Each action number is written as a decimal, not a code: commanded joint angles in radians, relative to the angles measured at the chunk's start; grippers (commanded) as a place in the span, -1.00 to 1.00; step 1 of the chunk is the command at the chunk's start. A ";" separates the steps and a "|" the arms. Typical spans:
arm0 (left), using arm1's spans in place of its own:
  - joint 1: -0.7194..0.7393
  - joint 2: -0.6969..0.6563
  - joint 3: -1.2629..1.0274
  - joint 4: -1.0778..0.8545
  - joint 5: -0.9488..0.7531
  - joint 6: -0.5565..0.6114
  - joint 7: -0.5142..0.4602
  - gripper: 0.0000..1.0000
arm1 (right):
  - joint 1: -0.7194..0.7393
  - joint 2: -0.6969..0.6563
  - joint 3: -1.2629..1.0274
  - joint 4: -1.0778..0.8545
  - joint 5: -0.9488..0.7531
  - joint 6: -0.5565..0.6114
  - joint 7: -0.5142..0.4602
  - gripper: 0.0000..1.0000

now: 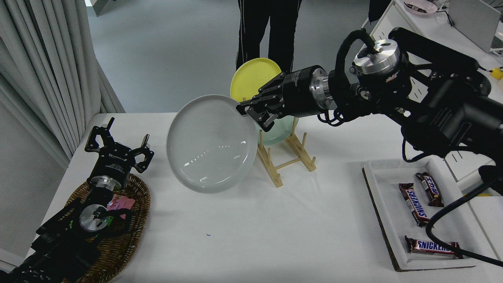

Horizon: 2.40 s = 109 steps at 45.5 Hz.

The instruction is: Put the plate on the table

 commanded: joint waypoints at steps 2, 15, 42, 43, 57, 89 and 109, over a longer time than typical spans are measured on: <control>0.000 0.000 0.000 0.000 0.000 0.000 0.000 1.00 | -0.118 0.011 -0.009 0.004 -0.069 -0.051 -0.022 -1.00; 0.000 0.000 0.000 0.000 0.000 0.000 0.002 1.00 | -0.270 0.089 -0.047 -0.125 -0.188 -0.051 -0.070 -1.00; 0.000 0.000 0.000 0.000 0.000 0.000 0.000 1.00 | -0.370 0.181 -0.165 -0.300 -0.283 -0.051 -0.094 -1.00; 0.000 0.000 0.000 0.000 0.000 0.000 0.000 1.00 | -0.371 0.183 -0.165 -0.302 -0.290 -0.051 -0.094 -1.00; 0.000 0.000 0.000 0.000 0.000 0.000 0.002 1.00 | -0.382 0.184 -0.154 -0.328 -0.306 -0.051 -0.094 -1.00; 0.000 0.000 0.000 0.000 0.000 0.000 0.000 1.00 | -0.376 0.183 -0.133 -0.334 -0.328 -0.051 -0.094 -0.06; 0.000 0.000 0.000 0.000 0.000 0.000 0.000 1.00 | -0.365 0.183 -0.098 -0.336 -0.343 -0.051 -0.091 0.99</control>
